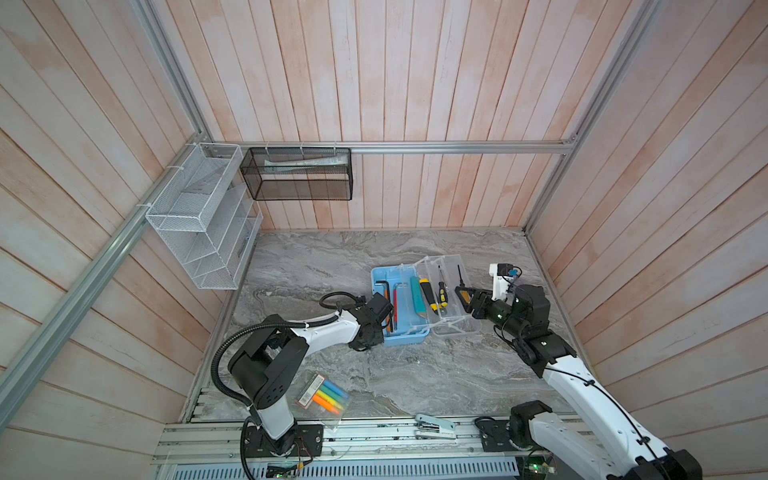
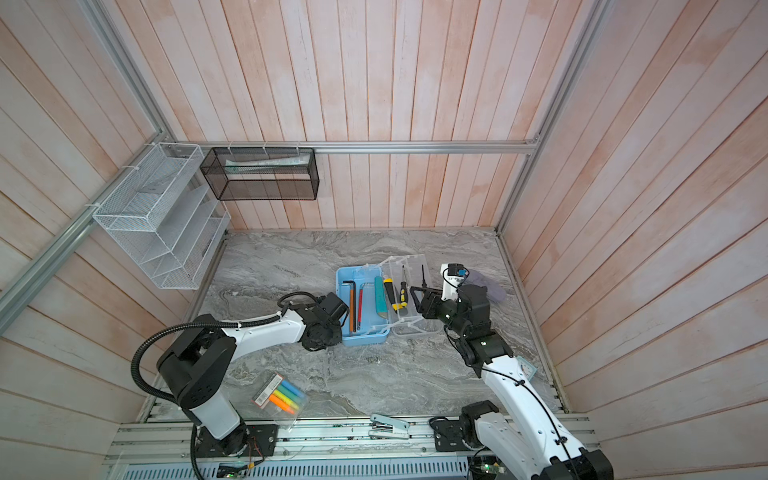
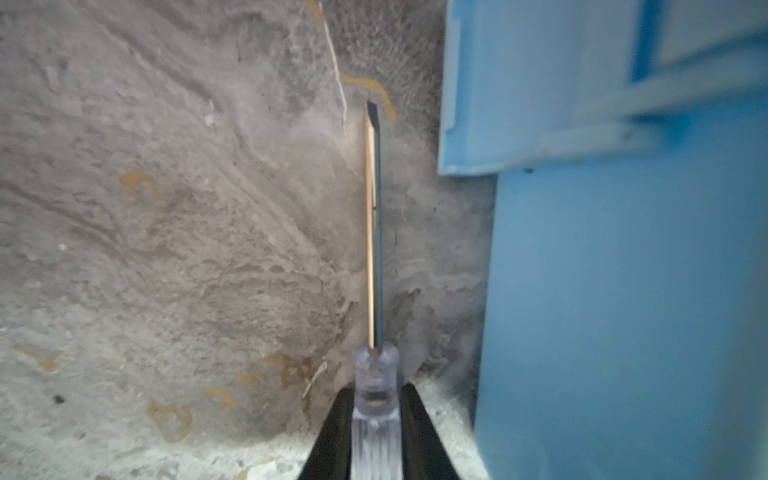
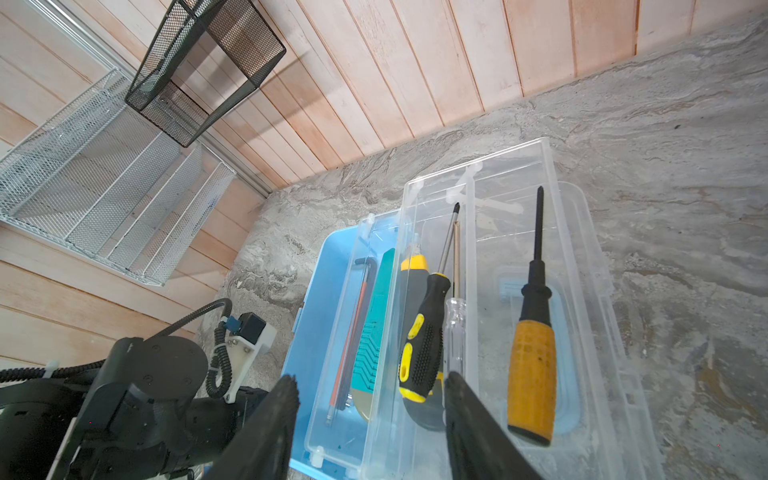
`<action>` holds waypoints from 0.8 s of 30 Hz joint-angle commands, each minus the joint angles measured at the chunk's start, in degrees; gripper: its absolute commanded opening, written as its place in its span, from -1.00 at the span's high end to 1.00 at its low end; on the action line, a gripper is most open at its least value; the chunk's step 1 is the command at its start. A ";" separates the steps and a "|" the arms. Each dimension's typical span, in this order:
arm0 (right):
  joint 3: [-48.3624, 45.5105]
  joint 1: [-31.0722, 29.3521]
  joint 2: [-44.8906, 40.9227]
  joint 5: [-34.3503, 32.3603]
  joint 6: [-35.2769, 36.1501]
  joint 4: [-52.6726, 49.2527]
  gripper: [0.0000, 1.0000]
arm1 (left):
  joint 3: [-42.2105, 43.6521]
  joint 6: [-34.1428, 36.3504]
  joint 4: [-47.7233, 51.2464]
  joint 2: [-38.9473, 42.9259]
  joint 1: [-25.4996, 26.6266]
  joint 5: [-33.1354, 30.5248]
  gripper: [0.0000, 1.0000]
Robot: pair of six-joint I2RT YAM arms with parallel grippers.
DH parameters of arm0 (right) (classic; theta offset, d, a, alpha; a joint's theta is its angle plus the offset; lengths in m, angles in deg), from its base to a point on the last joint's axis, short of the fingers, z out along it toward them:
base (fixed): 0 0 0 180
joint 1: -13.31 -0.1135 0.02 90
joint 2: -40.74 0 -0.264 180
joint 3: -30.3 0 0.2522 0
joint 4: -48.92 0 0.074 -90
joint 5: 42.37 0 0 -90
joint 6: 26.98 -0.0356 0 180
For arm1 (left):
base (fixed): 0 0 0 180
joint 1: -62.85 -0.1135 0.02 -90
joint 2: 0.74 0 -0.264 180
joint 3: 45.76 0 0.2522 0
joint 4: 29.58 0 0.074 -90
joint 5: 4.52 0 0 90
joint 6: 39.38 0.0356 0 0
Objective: Pack the tool kit
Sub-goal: 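Lift the clear-handled screwdriver off the table with the left gripper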
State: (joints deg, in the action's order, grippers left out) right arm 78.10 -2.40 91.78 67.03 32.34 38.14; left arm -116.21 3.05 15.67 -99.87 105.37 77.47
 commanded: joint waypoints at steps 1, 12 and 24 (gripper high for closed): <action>-0.95 -0.08 0.47 0.25 -0.78 1.69 -0.12 | 3.09 -0.15 2.44 -3.62 -0.41 -1.67 0.67; -0.71 -0.09 0.99 0.21 -1.22 2.11 -0.12 | 4.99 1.70 0.62 2.26 -3.49 -0.65 1.00; 0.70 -0.12 -1.13 -2.16 -2.35 1.21 -0.12 | 0.55 5.51 9.49 17.96 -8.95 -5.59 1.00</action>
State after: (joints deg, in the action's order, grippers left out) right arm 77.73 -2.40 91.91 66.59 31.01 38.58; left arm -112.60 7.05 21.72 -85.07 96.54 74.54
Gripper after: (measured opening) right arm 0.561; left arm 0.179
